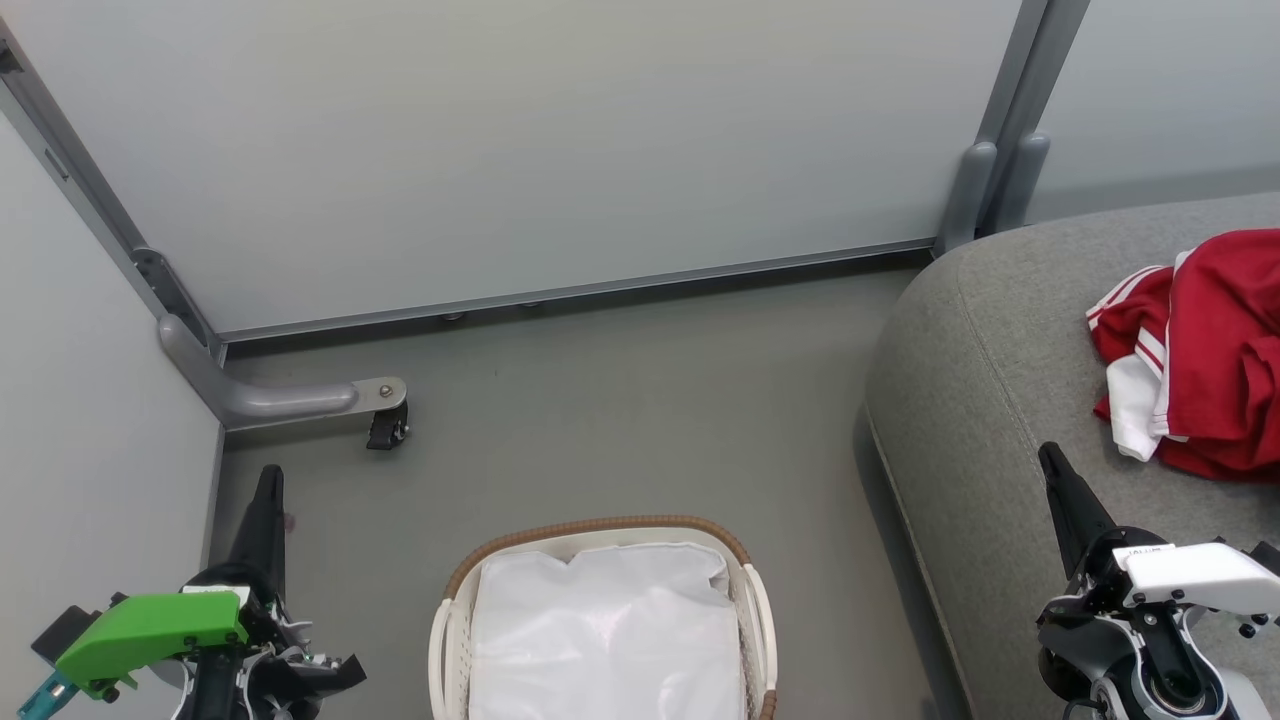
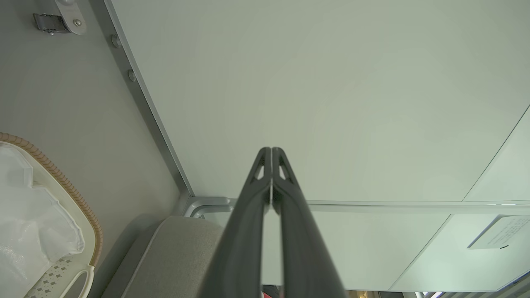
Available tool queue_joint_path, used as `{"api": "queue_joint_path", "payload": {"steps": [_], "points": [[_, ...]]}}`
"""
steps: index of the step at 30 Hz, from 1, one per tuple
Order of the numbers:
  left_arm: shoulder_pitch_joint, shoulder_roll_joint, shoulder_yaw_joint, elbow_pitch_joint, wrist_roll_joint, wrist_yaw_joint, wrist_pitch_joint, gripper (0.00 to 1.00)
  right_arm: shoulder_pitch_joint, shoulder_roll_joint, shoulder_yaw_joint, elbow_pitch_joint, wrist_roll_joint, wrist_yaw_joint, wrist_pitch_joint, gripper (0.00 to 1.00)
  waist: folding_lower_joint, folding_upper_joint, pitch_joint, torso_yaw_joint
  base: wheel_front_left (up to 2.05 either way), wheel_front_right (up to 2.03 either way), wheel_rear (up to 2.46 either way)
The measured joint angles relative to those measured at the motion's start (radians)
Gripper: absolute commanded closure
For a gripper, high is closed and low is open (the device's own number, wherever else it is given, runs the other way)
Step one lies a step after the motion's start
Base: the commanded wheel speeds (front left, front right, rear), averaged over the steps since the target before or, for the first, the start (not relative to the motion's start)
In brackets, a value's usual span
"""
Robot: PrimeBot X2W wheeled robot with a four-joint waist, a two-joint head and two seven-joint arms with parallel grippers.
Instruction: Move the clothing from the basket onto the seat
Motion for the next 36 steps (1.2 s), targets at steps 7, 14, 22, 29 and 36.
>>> {"api": "queue_joint_path", "payload": {"steps": [7,14,22,29,36], "points": [[0.000,0.000,0.000,0.000,0.000,0.000,0.000,1.00,0.000,0.000,0.000,0.000,0.000,0.000,0.000,1.00,0.0000,0.0000,0.000,0.000,0.00,0.00,0.00],[0.000,0.000,0.000,0.000,0.000,0.000,0.000,1.00,0.000,0.000,0.000,0.000,0.000,0.000,0.000,1.00,0.0000,0.0000,0.000,0.000,0.00,0.00,0.00],[0.000,0.000,0.000,0.000,0.000,0.000,0.000,1.00,0.000,0.000,0.000,0.000,0.000,0.000,0.000,1.00,0.0000,0.0000,0.000,0.000,0.00,0.00,0.00],[0.000,0.000,0.000,0.000,0.000,0.000,0.000,1.00,0.000,0.000,0.000,0.000,0.000,0.000,0.000,1.00,0.0000,0.0000,0.000,0.000,0.00,0.00,0.00],[0.000,0.000,0.000,0.000,0.000,0.000,0.000,1.00,0.000,0.000,0.000,0.000,0.000,0.000,0.000,1.00,0.0000,0.0000,0.000,0.000,0.00,0.00,0.00]]}}
